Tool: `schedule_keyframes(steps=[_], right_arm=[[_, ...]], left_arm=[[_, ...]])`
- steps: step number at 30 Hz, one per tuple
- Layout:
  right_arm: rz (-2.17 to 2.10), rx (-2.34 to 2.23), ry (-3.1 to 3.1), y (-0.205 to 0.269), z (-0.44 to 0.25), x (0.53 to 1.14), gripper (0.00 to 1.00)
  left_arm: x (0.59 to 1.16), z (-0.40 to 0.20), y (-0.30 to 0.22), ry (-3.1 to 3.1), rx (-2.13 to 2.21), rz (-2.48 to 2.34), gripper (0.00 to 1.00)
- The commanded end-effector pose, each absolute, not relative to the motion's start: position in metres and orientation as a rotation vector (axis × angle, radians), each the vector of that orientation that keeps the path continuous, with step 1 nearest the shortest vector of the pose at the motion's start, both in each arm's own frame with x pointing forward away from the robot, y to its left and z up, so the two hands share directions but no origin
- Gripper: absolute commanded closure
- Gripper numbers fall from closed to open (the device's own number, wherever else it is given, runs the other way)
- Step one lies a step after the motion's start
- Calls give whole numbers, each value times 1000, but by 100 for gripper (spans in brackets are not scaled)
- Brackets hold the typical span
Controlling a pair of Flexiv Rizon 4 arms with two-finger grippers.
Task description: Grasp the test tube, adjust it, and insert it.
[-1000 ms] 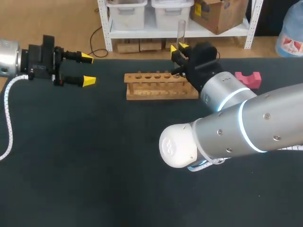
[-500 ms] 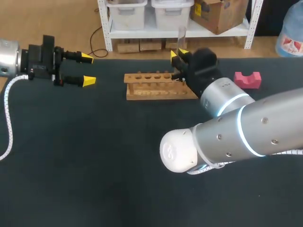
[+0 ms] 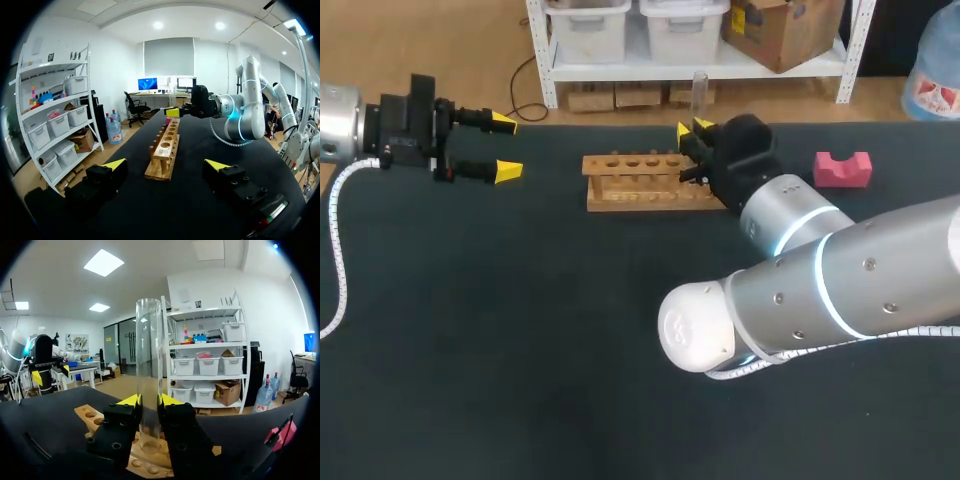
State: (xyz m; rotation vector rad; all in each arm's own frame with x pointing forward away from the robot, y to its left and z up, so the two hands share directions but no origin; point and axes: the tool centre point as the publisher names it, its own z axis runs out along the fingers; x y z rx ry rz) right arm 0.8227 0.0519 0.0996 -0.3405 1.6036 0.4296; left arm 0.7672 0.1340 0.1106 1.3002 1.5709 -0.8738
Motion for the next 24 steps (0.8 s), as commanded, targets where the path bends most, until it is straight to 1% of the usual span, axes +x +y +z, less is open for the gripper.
schedule_keyframes(steps=[1,14,15,16,18,19,21,23,24], right_arm=[[430,-331,1604,52,93,823,100],[429,-323,1613,51,88,820,100],[426,-323,1614,50,88,819,94],[425,-323,1617,50,87,818,90],[423,-326,1620,49,87,816,79],[421,-329,1624,49,86,816,76],[418,-329,1627,48,86,815,64],[417,-331,1630,47,85,814,58],[415,-332,1632,47,85,814,56]], left_arm=[[768,109,135,1565,1301,-874,0],[768,109,135,1565,1301,-874,0],[768,109,135,1565,1301,-874,0],[768,109,135,1565,1301,-874,0],[768,109,135,1565,1301,-874,0],[768,109,135,1565,1301,-874,0],[768,109,135,1565,1301,-874,0],[768,109,135,1565,1301,-874,0],[768,109,135,1565,1301,-874,0]])
